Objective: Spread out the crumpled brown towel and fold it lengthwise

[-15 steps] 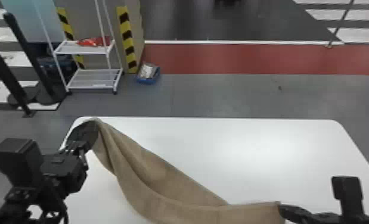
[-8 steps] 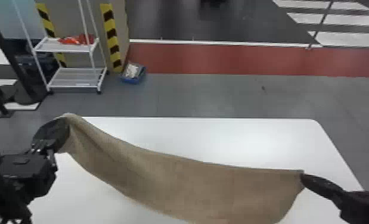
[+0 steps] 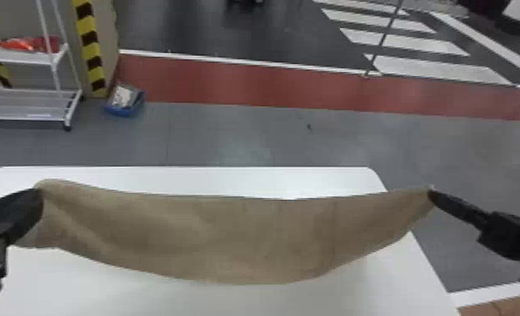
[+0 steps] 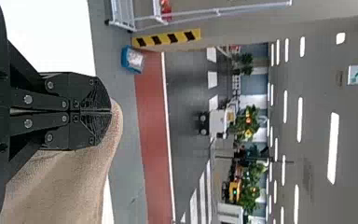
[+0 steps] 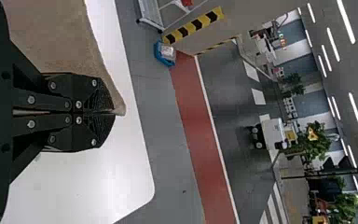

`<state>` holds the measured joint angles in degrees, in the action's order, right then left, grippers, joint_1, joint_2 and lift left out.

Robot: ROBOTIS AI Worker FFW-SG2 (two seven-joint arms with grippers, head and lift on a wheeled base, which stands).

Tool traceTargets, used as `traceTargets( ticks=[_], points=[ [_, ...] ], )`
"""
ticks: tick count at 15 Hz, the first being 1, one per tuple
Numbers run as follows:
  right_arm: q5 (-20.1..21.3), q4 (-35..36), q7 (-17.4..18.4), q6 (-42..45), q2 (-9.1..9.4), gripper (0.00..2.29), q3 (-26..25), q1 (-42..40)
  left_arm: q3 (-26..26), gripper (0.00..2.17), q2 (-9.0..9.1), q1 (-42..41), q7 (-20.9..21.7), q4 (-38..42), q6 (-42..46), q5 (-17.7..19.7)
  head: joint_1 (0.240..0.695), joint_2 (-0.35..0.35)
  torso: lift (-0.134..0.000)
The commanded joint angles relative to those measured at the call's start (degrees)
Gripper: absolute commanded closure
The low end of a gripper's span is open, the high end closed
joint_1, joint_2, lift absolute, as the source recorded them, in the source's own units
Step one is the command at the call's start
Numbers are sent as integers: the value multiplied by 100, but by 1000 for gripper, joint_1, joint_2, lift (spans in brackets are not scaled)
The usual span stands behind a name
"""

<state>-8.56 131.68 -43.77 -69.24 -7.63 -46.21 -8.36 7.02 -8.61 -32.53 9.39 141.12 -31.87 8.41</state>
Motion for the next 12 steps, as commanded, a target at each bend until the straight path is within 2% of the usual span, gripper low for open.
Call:
traceTargets(
  ticks=[1,3,5,8,9,11,12],
  points=[
    [-128,42,0,-173,-116,1447,-195,71,-60,1889,8,10,221,3,-78,82,695,-284,0],
    [-366,42,0,-173,-195,1447,-442,27,-17,1889,8,-43,520,21,-96,197,695,-334,0],
    [-594,-81,-9,-156,-256,1447,-758,80,115,1889,8,-87,704,12,-96,372,695,-350,0],
    [-533,-283,-9,-138,-406,1447,-899,142,607,1885,70,-87,1047,-129,9,1040,695,-350,0],
    [-506,-371,-9,-121,-502,1447,-916,142,739,1882,78,-69,1074,-182,45,1119,695,-350,0],
    [-366,-669,44,-85,-590,1447,-934,142,748,1882,70,-43,1065,-234,45,1032,695,-350,0],
    [-243,-757,35,108,-582,1447,-855,98,625,1878,61,-8,1047,-243,-26,733,695,-350,0]
  ],
)
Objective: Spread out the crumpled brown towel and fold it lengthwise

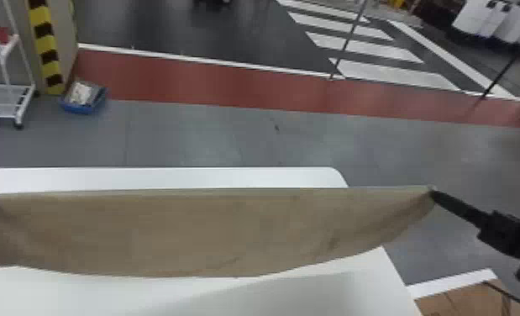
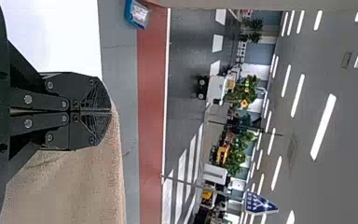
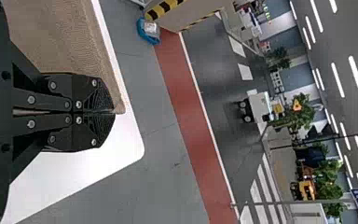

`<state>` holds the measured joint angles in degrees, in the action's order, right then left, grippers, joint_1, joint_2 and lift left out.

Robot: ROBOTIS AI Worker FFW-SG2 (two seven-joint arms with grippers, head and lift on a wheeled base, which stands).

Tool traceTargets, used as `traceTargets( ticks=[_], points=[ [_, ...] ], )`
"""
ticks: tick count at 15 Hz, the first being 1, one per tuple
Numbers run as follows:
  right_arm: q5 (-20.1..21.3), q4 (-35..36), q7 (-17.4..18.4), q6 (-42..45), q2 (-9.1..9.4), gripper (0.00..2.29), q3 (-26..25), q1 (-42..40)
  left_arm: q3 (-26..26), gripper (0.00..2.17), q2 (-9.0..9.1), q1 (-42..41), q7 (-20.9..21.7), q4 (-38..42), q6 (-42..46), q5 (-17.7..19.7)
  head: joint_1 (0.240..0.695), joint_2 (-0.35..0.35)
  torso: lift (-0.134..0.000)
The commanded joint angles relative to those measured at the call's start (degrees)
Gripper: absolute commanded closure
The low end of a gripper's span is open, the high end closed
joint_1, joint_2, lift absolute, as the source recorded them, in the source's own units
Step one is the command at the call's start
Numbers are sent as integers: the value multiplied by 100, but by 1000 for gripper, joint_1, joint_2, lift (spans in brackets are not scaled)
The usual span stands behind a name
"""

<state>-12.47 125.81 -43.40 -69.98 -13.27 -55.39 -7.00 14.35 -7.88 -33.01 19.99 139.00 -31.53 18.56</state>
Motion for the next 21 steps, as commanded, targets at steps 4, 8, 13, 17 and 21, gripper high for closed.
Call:
traceTargets(
  ticks=[4,8,13,17,21],
  points=[
    [447,-566,95,744,53,1447,732,-39,-934,1882,32,805,-215,-901,63,-1003,695,-350,0],
    [869,-1340,526,1623,61,1447,1584,524,-1365,1882,50,2185,-276,-2369,836,-1021,695,-350,0],
    [1545,-3018,754,2836,-9,1447,2384,2299,-1593,1882,58,4163,-320,-4566,1750,-871,672,-323,0],
    [1844,-3827,877,4189,-18,1447,2902,2888,-1646,1882,50,4998,-206,-6017,3104,-546,547,-258,0],
    [1572,-3669,517,5402,-44,1447,2656,1385,-1514,1882,-47,4110,67,-6395,4246,-344,550,-219,0]
  ],
)
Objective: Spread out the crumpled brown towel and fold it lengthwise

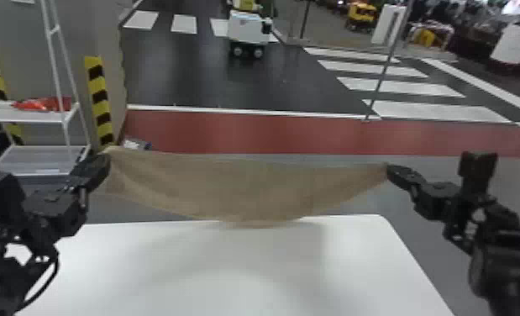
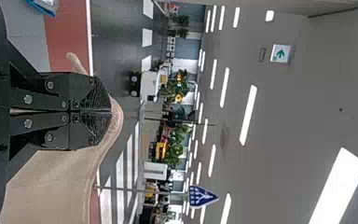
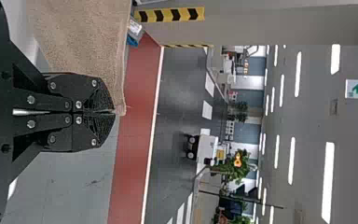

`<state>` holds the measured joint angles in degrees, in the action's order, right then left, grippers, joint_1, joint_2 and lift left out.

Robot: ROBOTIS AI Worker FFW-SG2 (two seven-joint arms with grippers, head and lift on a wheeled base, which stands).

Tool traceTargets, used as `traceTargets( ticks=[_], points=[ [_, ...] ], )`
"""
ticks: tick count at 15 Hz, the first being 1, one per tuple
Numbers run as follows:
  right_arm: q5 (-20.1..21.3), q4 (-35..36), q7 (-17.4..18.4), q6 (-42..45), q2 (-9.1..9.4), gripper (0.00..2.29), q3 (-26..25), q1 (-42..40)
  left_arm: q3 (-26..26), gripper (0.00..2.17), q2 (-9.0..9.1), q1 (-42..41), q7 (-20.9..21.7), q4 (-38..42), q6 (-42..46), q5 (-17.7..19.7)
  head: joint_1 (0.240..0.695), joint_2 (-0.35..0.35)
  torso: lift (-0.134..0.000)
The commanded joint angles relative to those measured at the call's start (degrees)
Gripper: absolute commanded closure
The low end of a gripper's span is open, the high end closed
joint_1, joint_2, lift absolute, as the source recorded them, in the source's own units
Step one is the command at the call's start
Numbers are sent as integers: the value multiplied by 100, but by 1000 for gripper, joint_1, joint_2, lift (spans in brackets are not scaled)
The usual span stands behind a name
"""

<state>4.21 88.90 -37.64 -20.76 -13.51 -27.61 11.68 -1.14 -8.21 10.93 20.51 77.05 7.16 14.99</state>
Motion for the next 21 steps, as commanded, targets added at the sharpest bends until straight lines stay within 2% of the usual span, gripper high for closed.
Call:
traceTargets(
  ticks=[1,4,5,7,10,11,14,15,16,17,18,19,21],
  points=[
    [-148,5,-244,815,-20,1447,-210,-843,-26,1882,-32,-434,15,-480,747,-31,581,-219,0],
    [-139,-189,-490,1746,-38,1447,-289,-1652,-369,1882,-58,-557,32,-1535,1977,-189,676,-227,0],
    [-148,-250,-552,1975,-55,1447,-298,-1827,-492,1882,-58,-557,23,-1842,2276,-242,695,-240,0],
    [-192,-338,-578,2449,-90,1447,-307,-2197,-563,1882,-49,-627,-3,-2335,2557,-251,695,-255,0],
    [-386,-593,-578,2695,-170,1447,-430,-2425,-563,1771,-128,-856,-328,-2475,2557,-347,695,-270,0],
    [-429,-646,-578,2695,-187,1447,-483,-2443,-563,1771,-172,-900,-451,-2475,2557,-488,695,-271,0],
    [-676,-558,-622,2607,-178,1447,-729,-2539,-510,1760,-207,-1084,-882,-2405,2083,-1323,695,-288,0],
    [-720,-514,-622,2537,-178,1447,-781,-2557,-501,1632,-216,-1111,-1014,-2405,2065,-1586,695,-294,0],
    [-728,-488,-631,2467,-178,1447,-825,-2566,-501,1332,-242,-1146,-1093,-2405,2048,-1753,695,-300,0],
    [-728,-426,-631,2414,-170,1447,-887,-2601,-492,552,-286,-1234,-1207,-2335,2065,-1824,695,-306,0],
    [-763,-373,-640,2361,-178,1447,-913,-2654,-475,228,-330,-1304,-1225,-2229,2065,-1850,695,-316,0],
    [-763,-338,-684,2273,-178,1447,-975,-2662,-369,140,-339,-1383,-1260,-2089,2048,-1850,695,-320,0],
    [-763,-241,-692,2080,-178,1447,-1133,-2689,-193,140,-383,-1568,-1269,-1658,1731,-1877,695,-321,0]
  ],
)
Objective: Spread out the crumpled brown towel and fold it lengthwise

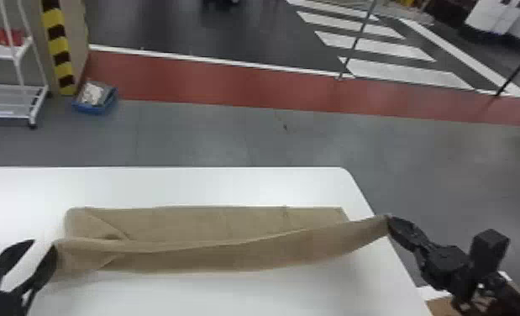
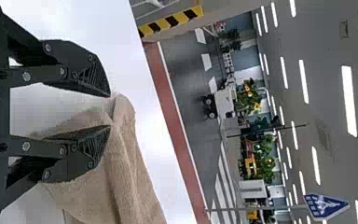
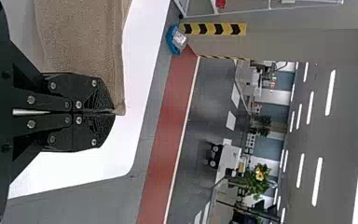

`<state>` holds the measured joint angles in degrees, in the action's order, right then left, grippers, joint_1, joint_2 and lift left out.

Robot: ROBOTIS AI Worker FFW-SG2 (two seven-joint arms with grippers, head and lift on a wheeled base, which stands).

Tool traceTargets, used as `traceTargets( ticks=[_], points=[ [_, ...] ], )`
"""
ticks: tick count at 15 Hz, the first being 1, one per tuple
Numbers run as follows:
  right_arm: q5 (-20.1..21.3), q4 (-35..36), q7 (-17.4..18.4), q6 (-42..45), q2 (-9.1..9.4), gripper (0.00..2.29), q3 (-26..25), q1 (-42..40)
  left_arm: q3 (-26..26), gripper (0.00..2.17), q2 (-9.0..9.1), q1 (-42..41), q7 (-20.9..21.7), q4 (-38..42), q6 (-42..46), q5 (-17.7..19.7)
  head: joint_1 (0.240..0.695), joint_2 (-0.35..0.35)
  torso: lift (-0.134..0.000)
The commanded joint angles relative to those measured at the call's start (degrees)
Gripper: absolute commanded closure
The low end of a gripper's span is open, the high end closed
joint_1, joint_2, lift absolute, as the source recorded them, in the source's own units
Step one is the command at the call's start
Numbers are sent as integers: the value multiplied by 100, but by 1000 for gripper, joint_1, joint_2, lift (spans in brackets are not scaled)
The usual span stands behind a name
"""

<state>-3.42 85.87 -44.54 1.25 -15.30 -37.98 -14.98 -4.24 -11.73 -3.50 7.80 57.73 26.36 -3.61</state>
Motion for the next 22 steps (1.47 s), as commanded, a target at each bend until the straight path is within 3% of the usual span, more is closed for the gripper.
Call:
traceTargets(
  ticks=[1,6,9,13,14,17,22],
  points=[
    [8,105,-11,-156,0,1450,-157,-49,249,140,-40,-248,55,564,-400,-34,695,-321,0],
    [34,325,-20,-367,62,1447,-192,-154,380,259,-57,-731,732,1539,-1314,98,695,-323,0],
    [78,351,-20,-349,97,1447,-122,-172,398,363,-22,-652,1461,1715,-1911,704,695,-348,0],
    [192,351,-20,-332,167,1450,-25,-181,820,363,-31,-125,2507,1715,-3757,1785,695,-350,0],
    [228,360,-11,-279,194,1450,10,-190,864,363,-40,24,2630,1715,-4161,1943,695,-347,0],
    [289,360,16,-261,211,1450,107,-190,864,367,-57,191,2674,1715,-4724,1961,695,-331,0],
    [359,342,33,-261,185,1447,168,-119,802,417,-4,323,2806,1680,-4917,2093,695,-325,0]
  ],
)
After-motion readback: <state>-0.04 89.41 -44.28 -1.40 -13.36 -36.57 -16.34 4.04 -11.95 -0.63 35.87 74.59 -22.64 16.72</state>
